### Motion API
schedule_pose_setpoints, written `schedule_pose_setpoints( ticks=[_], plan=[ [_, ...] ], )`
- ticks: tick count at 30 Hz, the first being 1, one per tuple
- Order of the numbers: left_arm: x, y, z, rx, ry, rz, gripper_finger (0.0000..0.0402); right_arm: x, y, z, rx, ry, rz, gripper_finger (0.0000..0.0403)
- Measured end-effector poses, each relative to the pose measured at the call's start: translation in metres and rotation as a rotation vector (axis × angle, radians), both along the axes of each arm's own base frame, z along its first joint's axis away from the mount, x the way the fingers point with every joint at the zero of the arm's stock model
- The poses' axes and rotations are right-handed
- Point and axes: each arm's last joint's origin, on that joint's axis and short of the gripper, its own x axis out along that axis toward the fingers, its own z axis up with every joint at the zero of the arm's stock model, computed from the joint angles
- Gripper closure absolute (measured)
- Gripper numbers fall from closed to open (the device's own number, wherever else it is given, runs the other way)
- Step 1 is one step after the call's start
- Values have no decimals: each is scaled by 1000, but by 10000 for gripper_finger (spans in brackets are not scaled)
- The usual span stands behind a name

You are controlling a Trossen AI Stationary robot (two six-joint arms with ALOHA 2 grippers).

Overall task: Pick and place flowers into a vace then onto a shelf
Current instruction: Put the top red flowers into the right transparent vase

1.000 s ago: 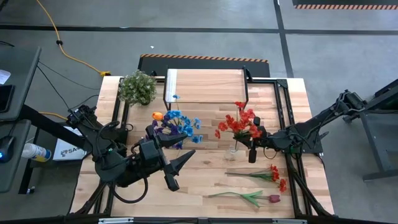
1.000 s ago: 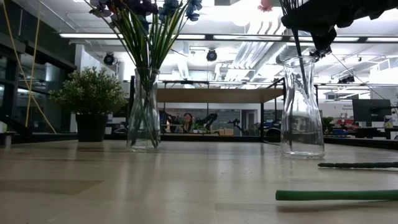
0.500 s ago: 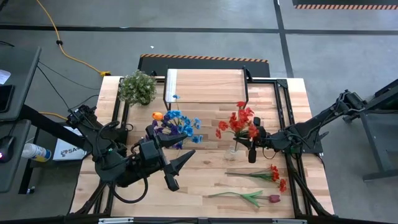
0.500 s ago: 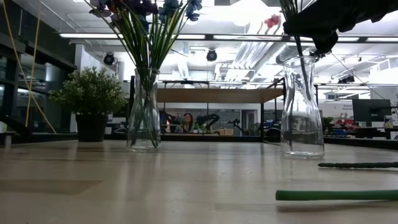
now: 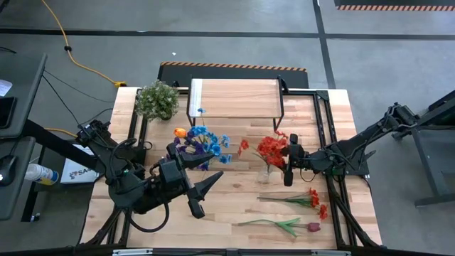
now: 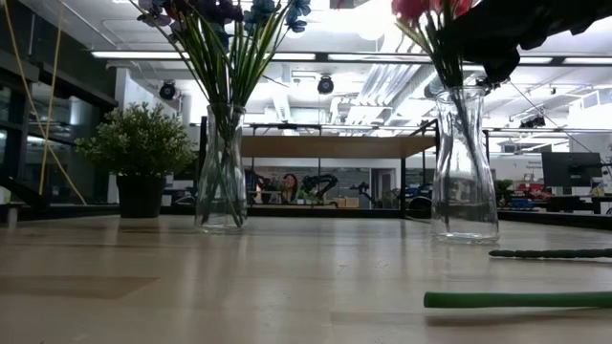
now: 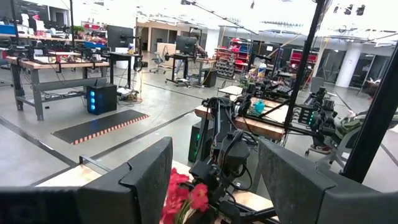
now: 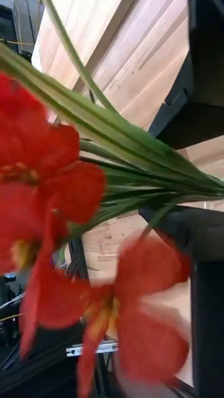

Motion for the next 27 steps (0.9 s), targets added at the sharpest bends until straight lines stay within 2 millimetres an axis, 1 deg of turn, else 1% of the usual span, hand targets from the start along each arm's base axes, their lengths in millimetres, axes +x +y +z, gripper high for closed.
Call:
schedule_pose_setpoints(
  ticks=[6, 10, 15, 23, 27],
  plan=[
    [0, 0, 0, 0, 0, 0, 131, 0, 1, 0, 8, 4, 41, 243],
    [0, 0, 0, 2, 1, 0, 131, -1, 2, 0, 18, 15, 90, 238],
    [0, 0, 0, 4, 2, 0, 131, -4, 1, 0, 18, 31, 93, 237],
    [0, 0, 0, 4, 2, 0, 131, -16, -5, 5, 19, 43, 97, 237],
    [0, 0, 0, 4, 2, 0, 131, -23, -7, 9, 36, 45, 144, 237]
  ],
)
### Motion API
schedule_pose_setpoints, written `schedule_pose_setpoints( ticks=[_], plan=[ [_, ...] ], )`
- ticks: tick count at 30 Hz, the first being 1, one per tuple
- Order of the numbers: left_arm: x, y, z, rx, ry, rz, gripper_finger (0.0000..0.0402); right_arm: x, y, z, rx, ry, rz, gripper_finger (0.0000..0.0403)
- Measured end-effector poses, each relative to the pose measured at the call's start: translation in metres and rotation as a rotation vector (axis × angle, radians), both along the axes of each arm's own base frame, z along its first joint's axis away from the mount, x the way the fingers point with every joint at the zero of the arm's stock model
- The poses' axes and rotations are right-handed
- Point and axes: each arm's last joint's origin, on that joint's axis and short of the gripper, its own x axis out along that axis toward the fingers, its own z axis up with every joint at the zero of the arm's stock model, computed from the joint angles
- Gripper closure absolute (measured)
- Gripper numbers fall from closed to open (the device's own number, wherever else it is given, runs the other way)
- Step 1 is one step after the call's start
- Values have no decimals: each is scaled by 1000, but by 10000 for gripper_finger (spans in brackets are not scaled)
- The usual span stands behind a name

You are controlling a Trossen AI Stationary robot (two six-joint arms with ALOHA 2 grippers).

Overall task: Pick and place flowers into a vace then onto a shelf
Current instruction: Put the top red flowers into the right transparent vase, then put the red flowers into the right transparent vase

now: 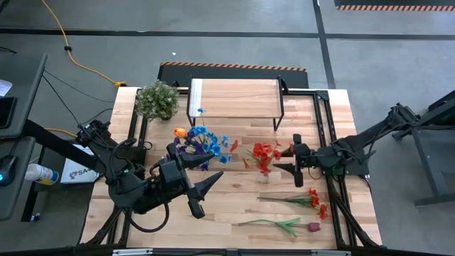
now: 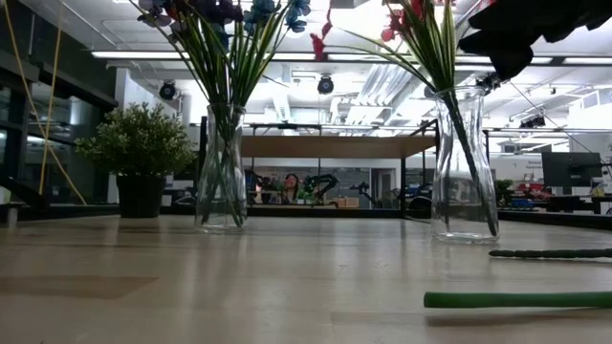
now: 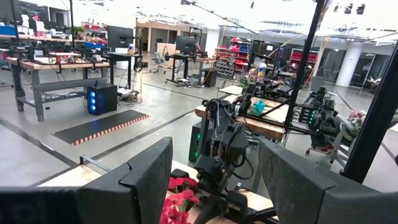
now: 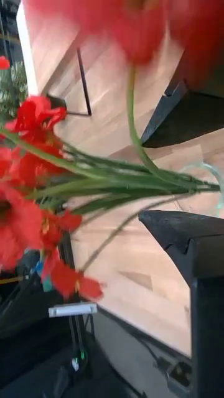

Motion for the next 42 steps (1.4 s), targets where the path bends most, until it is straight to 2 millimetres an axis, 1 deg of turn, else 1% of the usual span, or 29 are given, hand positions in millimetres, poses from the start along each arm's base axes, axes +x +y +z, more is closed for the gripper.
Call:
schedule_pose_setpoints(
  ticks=[9, 16, 19, 23, 27, 29, 42],
  plan=[
    [0, 0, 0, 1, 1, 0, 131, -13, -3, -3, 72, 82, 73, 237],
    [0, 0, 0, 1, 1, 0, 131, -20, -5, 1, 102, 77, 137, 237],
    [0, 0, 0, 1, 1, 0, 131, -26, -6, -1, 140, 121, 164, 238],
    [0, 0, 0, 1, 1, 0, 131, -31, -5, -4, 242, 196, 259, 238],
    [0, 0, 0, 1, 1, 0, 131, -33, 0, -5, 338, 247, 386, 238],
    [0, 0, 0, 2, 3, 1, 131, -34, 1, -4, 371, 264, 423, 237],
    [0, 0, 0, 2, 2, 0, 131, -35, 1, -7, 588, 357, 338, 237]
  ],
)
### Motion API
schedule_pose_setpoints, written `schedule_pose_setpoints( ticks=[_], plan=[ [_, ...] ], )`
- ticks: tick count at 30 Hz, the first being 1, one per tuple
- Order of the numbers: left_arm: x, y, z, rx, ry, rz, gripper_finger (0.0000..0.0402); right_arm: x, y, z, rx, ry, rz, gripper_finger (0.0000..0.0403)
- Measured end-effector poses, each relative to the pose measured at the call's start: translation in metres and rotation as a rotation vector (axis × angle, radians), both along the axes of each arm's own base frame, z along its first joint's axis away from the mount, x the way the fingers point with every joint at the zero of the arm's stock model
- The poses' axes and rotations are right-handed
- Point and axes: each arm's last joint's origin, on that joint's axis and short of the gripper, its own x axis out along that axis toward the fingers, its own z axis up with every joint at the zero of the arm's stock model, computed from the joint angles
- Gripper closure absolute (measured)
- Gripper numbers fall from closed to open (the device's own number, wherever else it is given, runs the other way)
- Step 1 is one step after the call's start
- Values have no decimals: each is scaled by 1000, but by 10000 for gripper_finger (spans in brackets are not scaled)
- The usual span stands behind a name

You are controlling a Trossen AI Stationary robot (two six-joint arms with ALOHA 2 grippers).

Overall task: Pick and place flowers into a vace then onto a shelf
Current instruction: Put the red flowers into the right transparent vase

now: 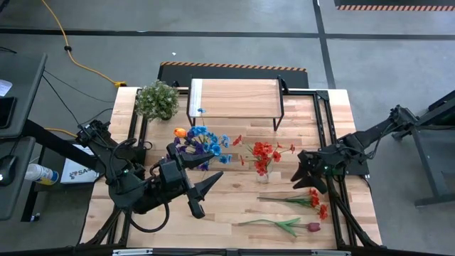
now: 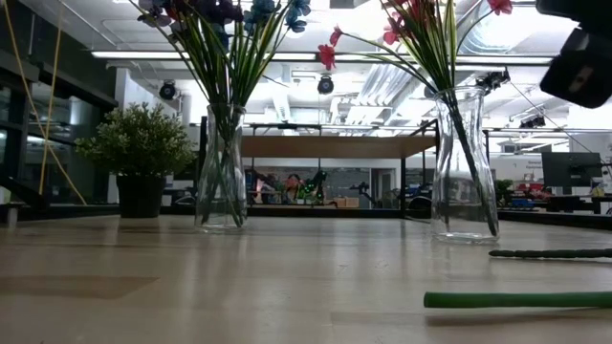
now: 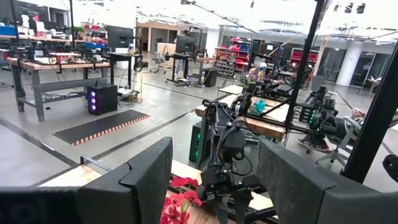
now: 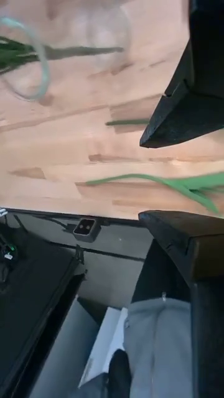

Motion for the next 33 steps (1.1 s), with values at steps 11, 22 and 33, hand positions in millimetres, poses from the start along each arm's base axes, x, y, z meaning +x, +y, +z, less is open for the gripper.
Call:
schedule_pose_setpoints(
  ticks=[11, 22, 33],
  plan=[
    [0, 0, 0, 0, 0, 0, 131, -7, 12, -3, -20, 20, 71, 238],
    [0, 0, -1, 12, 13, 0, 131, -9, 51, -24, -78, 153, 70, 238],
    [0, 0, -2, 8, 14, 3, 131, 5, 73, -55, -226, 218, -17, 238]
  ],
)
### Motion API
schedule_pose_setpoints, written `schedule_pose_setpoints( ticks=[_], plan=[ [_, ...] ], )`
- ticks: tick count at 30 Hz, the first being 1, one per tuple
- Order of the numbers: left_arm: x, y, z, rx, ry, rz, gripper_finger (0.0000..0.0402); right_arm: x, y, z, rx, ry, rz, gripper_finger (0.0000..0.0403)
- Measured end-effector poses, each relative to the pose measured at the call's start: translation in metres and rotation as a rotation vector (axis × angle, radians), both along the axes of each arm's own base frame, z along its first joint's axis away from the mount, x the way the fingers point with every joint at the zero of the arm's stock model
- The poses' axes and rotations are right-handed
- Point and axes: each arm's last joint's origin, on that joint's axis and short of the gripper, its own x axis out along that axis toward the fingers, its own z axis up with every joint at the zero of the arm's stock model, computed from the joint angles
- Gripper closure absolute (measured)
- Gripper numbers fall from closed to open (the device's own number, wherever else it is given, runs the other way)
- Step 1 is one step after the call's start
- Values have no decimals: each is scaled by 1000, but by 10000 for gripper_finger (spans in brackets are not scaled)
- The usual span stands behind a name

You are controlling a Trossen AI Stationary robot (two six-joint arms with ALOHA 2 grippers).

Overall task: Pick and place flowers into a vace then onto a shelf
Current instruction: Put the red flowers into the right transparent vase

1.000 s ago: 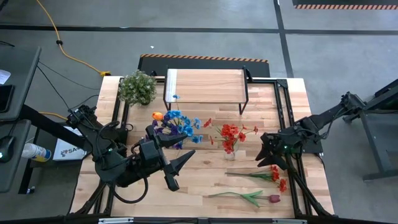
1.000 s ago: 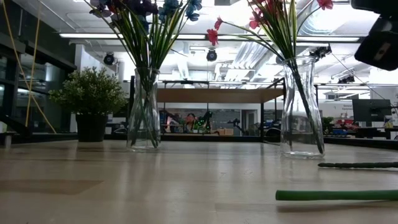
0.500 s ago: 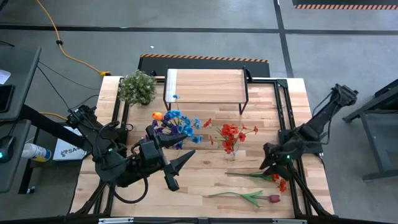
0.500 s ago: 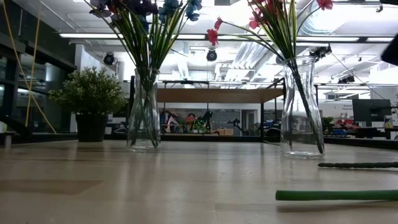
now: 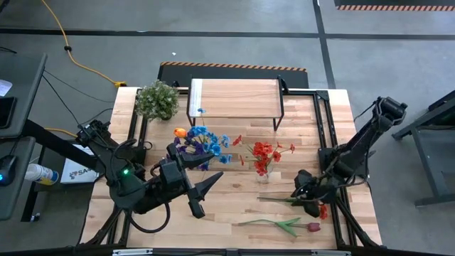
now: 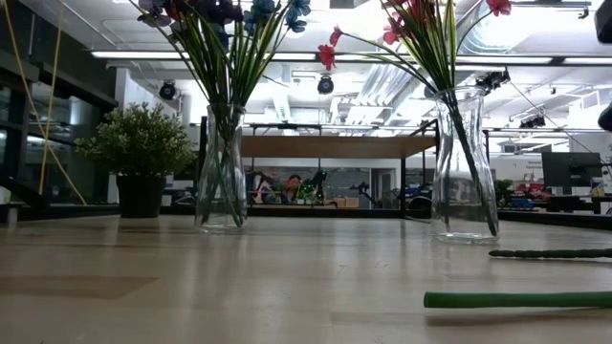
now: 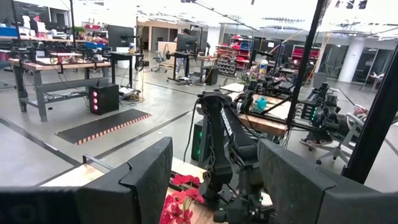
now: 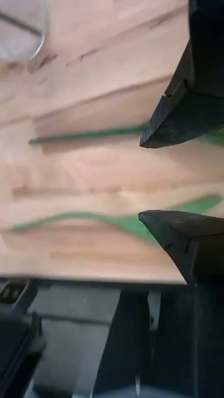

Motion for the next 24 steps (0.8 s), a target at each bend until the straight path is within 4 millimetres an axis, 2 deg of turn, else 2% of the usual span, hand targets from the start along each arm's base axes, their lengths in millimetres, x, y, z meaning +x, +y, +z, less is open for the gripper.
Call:
schedule_pose_setpoints(
  ticks=[10, 24],
  plan=[
    [0, 0, 0, -16, -9, -6, 131, 5, 6, -29, -142, 118, 4, 238],
    [0, 0, 0, -16, -9, -8, 131, 8, 9, -43, -229, 145, 45, 238]
  ],
)
